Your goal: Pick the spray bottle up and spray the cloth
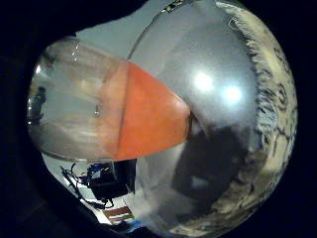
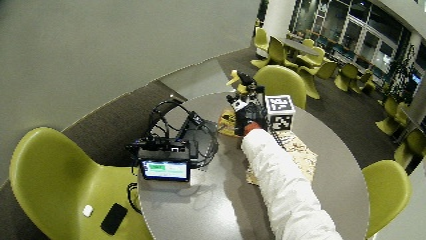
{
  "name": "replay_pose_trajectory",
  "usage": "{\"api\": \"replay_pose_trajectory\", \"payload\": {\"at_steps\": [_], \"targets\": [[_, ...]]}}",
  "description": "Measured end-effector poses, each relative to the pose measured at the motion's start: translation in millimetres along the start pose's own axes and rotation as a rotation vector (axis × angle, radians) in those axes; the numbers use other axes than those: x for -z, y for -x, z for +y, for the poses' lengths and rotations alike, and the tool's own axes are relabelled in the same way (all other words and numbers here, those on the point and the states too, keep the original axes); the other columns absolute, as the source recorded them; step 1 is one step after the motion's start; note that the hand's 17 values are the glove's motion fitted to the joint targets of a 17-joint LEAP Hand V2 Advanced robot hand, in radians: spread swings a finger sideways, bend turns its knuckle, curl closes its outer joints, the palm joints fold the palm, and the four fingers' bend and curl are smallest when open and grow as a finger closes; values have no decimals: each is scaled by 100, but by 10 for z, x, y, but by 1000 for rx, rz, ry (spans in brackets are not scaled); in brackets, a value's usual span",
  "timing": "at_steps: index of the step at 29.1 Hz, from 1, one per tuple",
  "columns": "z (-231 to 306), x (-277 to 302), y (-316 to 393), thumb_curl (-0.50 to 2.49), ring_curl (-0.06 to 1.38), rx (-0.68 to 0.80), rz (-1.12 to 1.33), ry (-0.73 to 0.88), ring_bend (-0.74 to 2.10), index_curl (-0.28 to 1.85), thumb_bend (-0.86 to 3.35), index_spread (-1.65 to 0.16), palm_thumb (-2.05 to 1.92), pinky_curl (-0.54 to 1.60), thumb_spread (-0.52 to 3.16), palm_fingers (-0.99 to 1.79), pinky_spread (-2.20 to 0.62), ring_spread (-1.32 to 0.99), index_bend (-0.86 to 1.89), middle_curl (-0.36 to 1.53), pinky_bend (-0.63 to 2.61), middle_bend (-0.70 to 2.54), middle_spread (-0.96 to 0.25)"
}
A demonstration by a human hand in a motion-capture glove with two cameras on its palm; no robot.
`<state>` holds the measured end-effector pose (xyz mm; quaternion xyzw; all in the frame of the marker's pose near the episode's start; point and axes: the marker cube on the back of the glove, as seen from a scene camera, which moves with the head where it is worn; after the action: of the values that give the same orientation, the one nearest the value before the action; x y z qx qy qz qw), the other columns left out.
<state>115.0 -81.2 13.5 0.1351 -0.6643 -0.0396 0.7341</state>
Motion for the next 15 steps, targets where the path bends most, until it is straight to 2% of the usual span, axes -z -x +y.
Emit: {"api": "replay_pose_trajectory", "payload": {"at_steps": [9,15], "targets": [[3,-4,-79,65,56,64,11,-23,50,57,0,-16,118,14,105,58,11,-13,32,63,4,50,-3],[58,-63,-216,63,57,6,69,25,52,58,-1,-19,117,9,111,53,7,-15,36,64,3,55,-4]]}}
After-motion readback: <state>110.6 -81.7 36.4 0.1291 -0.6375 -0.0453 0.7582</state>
